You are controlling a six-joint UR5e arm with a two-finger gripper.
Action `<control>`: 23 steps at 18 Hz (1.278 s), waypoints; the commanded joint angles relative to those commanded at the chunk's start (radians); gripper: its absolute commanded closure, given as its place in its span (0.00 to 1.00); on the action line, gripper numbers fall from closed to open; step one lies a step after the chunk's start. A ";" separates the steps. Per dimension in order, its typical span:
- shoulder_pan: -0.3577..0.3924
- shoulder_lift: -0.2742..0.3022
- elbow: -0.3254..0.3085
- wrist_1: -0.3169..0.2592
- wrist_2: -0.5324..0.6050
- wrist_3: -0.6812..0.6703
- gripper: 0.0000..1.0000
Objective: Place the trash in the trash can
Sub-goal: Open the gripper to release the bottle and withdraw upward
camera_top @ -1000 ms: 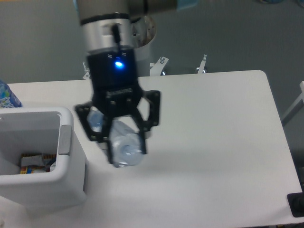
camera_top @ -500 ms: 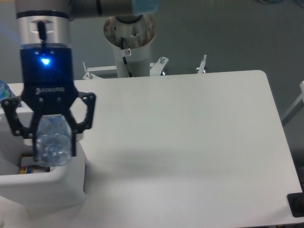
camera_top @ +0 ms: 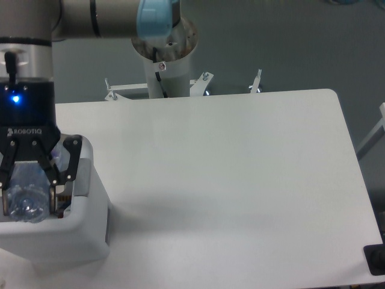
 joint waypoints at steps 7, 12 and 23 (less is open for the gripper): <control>-0.005 -0.011 0.011 -0.002 0.003 0.064 0.00; -0.003 0.008 -0.012 -0.005 0.040 0.066 0.00; 0.233 0.066 -0.096 -0.153 0.307 0.432 0.00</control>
